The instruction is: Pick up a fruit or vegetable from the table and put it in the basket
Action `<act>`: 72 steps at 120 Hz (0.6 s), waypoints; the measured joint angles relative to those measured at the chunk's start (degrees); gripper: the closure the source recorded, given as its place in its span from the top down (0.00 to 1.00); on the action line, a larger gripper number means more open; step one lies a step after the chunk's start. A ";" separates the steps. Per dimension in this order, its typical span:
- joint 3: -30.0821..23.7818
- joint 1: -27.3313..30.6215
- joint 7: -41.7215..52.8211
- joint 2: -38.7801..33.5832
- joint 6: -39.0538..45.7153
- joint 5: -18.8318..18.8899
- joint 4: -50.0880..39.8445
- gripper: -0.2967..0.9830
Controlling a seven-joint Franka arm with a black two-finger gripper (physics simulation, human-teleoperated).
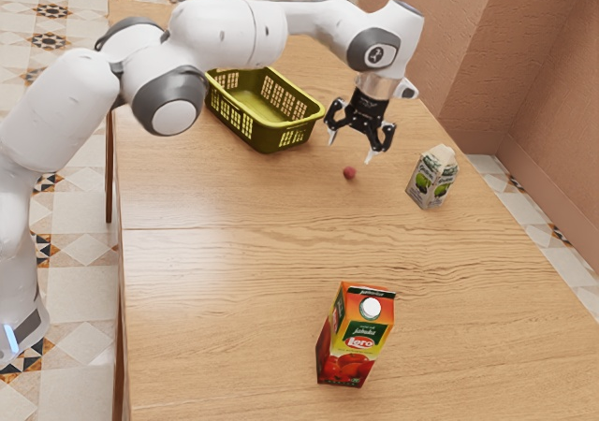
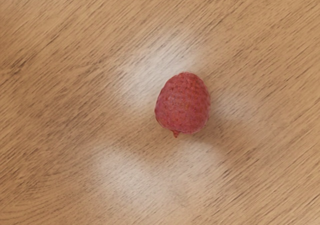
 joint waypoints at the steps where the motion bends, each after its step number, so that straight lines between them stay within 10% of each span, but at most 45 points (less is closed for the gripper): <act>1: -0.03 0.13 0.01 0.08 0.13 0.00 0.01 0.76; 72: -0.98 0.77 0.71 4.82 4.97 3.32 0.40 0.75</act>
